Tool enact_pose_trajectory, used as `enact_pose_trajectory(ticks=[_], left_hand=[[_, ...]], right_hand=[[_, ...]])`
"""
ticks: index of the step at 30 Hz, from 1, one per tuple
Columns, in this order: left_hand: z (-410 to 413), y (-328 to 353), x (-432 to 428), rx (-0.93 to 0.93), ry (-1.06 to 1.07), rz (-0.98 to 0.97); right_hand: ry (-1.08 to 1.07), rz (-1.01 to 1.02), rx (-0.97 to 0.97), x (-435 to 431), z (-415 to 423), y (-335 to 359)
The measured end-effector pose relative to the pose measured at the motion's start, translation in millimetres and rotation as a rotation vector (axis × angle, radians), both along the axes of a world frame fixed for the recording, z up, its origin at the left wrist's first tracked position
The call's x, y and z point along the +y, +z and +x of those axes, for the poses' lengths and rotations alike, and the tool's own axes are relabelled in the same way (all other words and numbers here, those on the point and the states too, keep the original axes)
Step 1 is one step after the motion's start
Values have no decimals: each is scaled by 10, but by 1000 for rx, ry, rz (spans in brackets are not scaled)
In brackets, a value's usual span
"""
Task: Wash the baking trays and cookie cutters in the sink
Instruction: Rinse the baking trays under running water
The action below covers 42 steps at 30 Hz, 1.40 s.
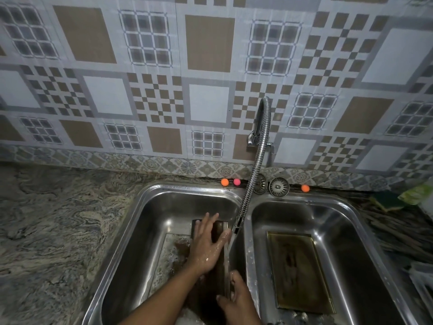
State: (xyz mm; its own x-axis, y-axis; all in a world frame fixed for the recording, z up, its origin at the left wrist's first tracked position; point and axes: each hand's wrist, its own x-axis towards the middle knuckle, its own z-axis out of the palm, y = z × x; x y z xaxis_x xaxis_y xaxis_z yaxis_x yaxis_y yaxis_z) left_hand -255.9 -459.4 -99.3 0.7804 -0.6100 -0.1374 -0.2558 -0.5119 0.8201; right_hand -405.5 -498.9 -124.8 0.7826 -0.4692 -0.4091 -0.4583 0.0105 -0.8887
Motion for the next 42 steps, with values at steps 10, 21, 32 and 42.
enact_pose_trajectory(ticks=[10,21,32,42], left_hand=[[-106,-283,523,16,110,207],[-48,372,395,-416,-137,247],[190,550,248,-421,-408,582],[-280,206,349,479,-21,-96]], right_hand=[[-291,-15,-212,-201,175,140],[-256,2,180,-121,615,-139],[-515,230,111,-148,282,-228],[-164,194,-144,-126,438,380]])
